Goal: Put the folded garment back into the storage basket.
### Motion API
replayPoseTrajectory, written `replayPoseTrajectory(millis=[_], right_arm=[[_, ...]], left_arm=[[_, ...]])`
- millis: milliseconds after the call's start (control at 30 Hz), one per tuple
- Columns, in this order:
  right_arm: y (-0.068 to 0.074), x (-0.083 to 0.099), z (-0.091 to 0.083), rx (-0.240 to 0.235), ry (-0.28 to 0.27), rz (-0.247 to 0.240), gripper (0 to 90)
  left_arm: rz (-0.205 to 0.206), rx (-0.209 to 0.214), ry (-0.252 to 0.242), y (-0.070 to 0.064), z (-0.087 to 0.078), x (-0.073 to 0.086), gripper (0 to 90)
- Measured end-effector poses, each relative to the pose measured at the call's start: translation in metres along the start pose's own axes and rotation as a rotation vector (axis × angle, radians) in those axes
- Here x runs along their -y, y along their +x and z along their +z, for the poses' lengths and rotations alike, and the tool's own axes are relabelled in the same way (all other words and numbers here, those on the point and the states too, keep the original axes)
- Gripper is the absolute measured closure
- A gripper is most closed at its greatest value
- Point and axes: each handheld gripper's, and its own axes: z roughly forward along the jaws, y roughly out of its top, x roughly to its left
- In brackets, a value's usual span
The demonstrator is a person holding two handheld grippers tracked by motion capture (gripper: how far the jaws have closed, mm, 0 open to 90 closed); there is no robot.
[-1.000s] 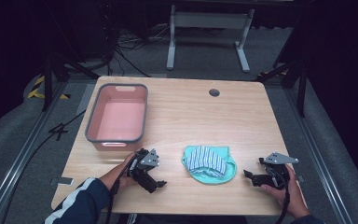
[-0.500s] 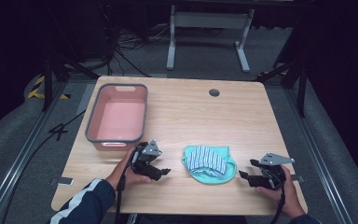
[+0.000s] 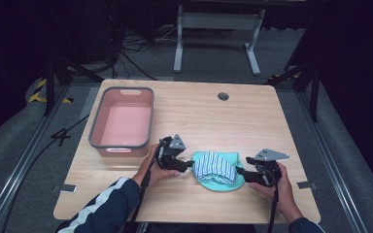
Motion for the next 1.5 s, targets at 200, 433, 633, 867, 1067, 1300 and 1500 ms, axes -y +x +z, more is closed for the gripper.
replayPoseTrajectory(millis=[200,433,633,867,1067,1300,1500], right_arm=[[-0.002,-0.002,0.018,0.012,0.032,0.006,39.6],[0.002,0.003,0.027,-0.023,0.048,0.007,39.1],[0.005,0.002,0.025,-0.033,0.065,-0.003,49.2],[0.007,0.002,0.023,-0.066,0.060,-0.029,65.1],[0.005,0.001,0.023,-0.117,0.069,-0.039,78.3],[0.003,0.002,0.024,-0.136,0.055,-0.023,81.0],[0.004,0.002,0.023,-0.136,0.054,-0.027,81.5]], left_arm=[[-0.036,0.028,0.011,-0.001,0.025,-0.001,30.7],[-0.006,0.012,0.006,-0.003,0.025,0.001,28.5],[-0.003,0.006,0.008,-0.005,0.024,0.001,28.9],[0.031,0.091,-0.007,-0.005,0.022,0.002,58.3],[0.016,0.136,-0.011,-0.006,0.019,0.007,76.4],[0.027,0.135,-0.004,-0.008,0.019,0.006,80.5],[0.053,0.101,0.012,-0.013,0.017,0.003,81.1]])
